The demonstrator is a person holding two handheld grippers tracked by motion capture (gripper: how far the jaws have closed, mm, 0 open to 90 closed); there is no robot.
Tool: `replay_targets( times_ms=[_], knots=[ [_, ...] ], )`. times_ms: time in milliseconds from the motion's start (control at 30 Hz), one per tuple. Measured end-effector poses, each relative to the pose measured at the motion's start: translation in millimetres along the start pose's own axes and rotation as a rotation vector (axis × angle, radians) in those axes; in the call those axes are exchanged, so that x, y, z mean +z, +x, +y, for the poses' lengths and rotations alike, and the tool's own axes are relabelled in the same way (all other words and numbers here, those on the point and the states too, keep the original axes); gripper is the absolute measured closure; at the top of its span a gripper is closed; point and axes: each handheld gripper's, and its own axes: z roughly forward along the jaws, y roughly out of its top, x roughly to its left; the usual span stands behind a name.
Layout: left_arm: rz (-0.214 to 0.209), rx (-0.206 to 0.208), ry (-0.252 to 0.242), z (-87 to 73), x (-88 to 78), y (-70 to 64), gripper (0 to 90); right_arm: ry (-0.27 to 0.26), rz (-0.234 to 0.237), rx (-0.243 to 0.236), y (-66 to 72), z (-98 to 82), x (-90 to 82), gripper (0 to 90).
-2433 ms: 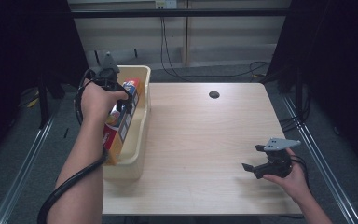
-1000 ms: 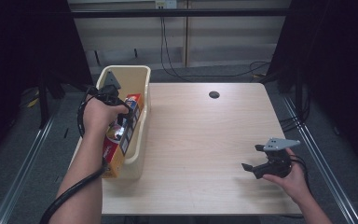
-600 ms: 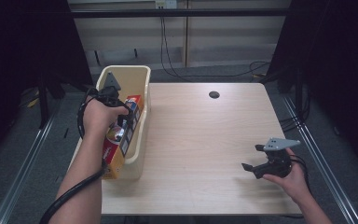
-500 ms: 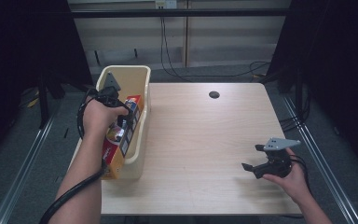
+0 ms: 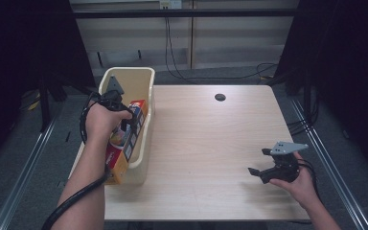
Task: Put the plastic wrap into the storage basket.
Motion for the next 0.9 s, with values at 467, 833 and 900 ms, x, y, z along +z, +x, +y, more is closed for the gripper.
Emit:
replay_targets(
  times_ms=[467, 833, 900],
  knots=[
    [-0.005, 0.000, 0.022, 1.5, 7.4, -0.2, 40.2, 0.003, 0.003, -0.004, 0.0, 0.1, 0.1, 4.5],
    [0.000, 0.002, 0.030, 1.8, 13.0, -1.8, 40.1, 0.006, 0.007, -0.006, 0.1, 0.0, -0.2, 4.5],
    [0.003, 0.003, 0.034, 1.9, 14.1, -2.0, 40.0, 0.003, 0.003, -0.006, 0.4, -0.1, -0.1, 4.5]
  ],
)
